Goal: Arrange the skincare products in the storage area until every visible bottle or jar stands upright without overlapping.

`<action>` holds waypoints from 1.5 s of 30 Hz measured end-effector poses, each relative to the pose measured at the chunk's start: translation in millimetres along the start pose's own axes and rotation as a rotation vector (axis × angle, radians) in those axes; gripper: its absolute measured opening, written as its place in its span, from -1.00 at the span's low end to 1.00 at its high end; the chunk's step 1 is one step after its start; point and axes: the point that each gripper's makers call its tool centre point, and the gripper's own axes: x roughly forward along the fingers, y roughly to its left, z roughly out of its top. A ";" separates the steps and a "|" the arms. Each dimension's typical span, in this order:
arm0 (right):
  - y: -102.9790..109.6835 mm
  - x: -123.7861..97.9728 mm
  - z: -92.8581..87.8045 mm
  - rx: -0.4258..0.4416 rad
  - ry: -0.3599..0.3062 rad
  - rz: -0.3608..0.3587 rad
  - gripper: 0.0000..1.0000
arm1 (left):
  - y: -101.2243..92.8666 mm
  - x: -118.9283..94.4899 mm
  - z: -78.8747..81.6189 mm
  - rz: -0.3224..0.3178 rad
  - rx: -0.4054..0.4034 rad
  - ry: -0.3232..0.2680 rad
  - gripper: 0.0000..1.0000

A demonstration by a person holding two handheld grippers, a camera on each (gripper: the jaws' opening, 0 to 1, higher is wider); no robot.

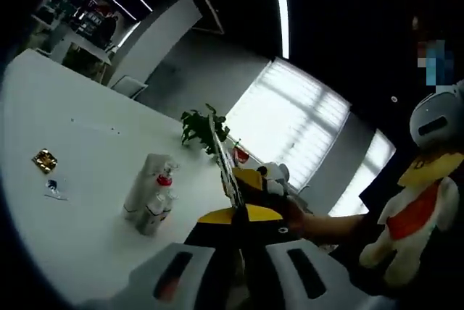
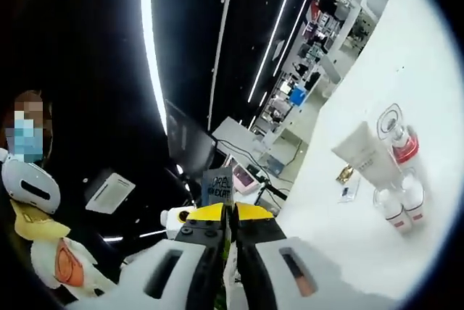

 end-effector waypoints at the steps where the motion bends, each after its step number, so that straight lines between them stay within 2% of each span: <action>1: 1.7 0.1 -2.3 -0.005 0.002 0.002 -0.77 | 0.4 -0.3 3.4 0.001 -0.010 -0.028 -0.97; 3: 7.3 0.9 -13.4 0.017 0.041 0.033 -0.65 | 0.4 -1.8 11.4 -0.004 -0.031 -0.084 -0.98; 4: 7.9 1.3 -20.5 0.042 0.056 0.032 -0.55 | -0.9 -2.8 17.5 -0.021 -0.067 -0.119 -0.98; 6: 8.1 1.0 -31.0 0.063 0.070 0.034 -0.52 | -2.3 -3.9 25.1 -0.042 -0.103 -0.159 -0.98; 8: 9.7 0.0 -36.9 0.079 0.061 0.034 -0.66 | 0.1 -5.5 30.5 -0.039 -0.111 -0.181 -0.98; 10: 4.3 -2.8 -28.9 0.074 0.017 0.032 -0.79 | 2.8 -6.1 33.2 -0.028 -0.104 -0.185 -0.98; 14: 9.5 -5.8 -19.8 0.096 -0.022 0.060 -0.95 | 7.0 -7.3 35.1 -0.018 -0.117 -0.194 -0.98; 15: 15.0 -7.4 -16.3 0.103 -0.032 0.090 -0.97 | 10.5 -7.6 34.5 -0.003 -0.117 -0.190 -0.98; 17: 15.7 -6.9 -16.5 0.098 -0.026 0.086 -0.98 | 11.8 -6.9 34.3 0.001 -0.116 -0.189 -0.98; 18: 18.9 -7.2 -15.4 0.106 -0.031 0.107 -0.98 | 13.6 -6.1 33.5 0.011 -0.110 -0.183 -0.98; 21: 15.4 -8.5 -15.6 0.136 -0.040 0.099 -0.98 | 14.5 -4.2 32.7 0.021 -0.066 -0.183 -0.95; 23: 15.0 -8.9 -15.9 0.168 -0.047 0.099 -0.98 | 12.2 -2.8 23.4 0.000 -0.046 -0.132 -0.95; 27: 14.9 -9.6 -15.7 0.175 -0.053 0.092 -0.98 | 19.9 -2.5 -3.9 0.028 -0.055 -0.011 -0.68; 29: 10.5 -10.4 -16.6 0.168 -0.049 0.072 -0.98 | 18.9 -2.5 -7.0 0.023 -0.051 -0.008 -0.72; 32: 2.8 -12.8 -18.2 0.175 -0.047 0.039 -0.98 | 20.3 -6.4 -11.2 0.014 -0.099 -0.017 -0.85; 34: -6.5 -14.4 -22.1 0.168 -0.034 -0.020 -0.98 | 19.4 -9.5 -11.0 0.004 -0.113 -0.031 -1.00; 37: -19.2 -15.4 -33.1 0.168 0.002 -0.088 -0.98 | 17.5 -10.7 -12.7 -0.008 -0.147 -0.035 -1.00; 39: -25.9 -14.5 -45.1 0.132 0.060 -0.125 -0.98 | 10.9 -9.8 -10.8 -0.052 -0.179 -0.058 -1.00; 42: -26.9 -12.7 -41.5 0.124 0.027 -0.129 -0.98 | 16.9 -10.8 -11.9 -0.032 -0.180 -0.062 -1.00; 43: -27.0 -13.9 -39.4 0.126 0.019 -0.130 -0.98 | 22.9 -11.8 -14.6 -0.003 -0.181 -0.050 -1.00; 45: -29.0 -14.2 -39.9 0.095 0.028 -0.141 -0.98 | 28.2 -12.4 -17.7 0.016 -0.171 -0.037 -1.00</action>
